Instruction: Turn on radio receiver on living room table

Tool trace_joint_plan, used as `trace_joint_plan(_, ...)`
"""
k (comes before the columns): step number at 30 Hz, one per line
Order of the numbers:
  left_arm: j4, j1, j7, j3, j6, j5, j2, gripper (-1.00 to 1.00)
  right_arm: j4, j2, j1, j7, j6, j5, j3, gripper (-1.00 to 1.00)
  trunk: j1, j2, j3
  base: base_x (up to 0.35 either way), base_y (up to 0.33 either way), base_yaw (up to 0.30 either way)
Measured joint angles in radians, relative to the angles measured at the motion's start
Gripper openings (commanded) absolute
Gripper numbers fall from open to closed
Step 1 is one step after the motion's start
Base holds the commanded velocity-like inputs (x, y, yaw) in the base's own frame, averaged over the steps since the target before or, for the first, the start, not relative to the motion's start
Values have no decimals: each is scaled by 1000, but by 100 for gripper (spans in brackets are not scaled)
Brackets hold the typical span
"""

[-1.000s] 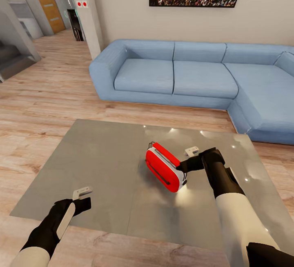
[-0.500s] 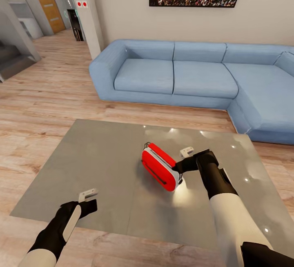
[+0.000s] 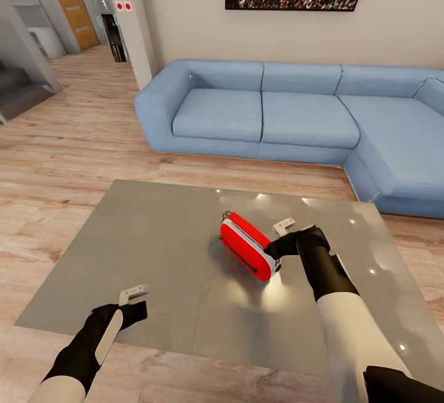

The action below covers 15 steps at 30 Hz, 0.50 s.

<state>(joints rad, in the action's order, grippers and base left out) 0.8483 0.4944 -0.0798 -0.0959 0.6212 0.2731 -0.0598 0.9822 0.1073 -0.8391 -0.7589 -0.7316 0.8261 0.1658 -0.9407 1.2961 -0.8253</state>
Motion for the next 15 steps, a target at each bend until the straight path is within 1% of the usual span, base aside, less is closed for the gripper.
trace_joint_plan(4, 0, 0, 0, 0, 0, 0, 0, -100, -2, 0, 0, 22, -1, -11, 0, -100, 0, 0, 0, 0, 0, 0)
trace_joint_plan(5, 0, 0, 0, 0, 0, 0, 0, -100, -2, 0, 0, 52, 2, -36, 0, -100, 0, 0, 0, 0, 0, 0)
trace_joint_plan(10, 0, 0, 0, 1, -1, 0, 1, -100, -4, 0, 0, 53, 0, -40, 0, -100, 0, 0, 0, 0, 0, 0)
trace_joint_plan(15, 0, 0, 1, 1, -1, 0, 2, -100, 1, 0, 0, 55, -2, -51, 0, -100, -19, 35, -15, 0, 0, 0)
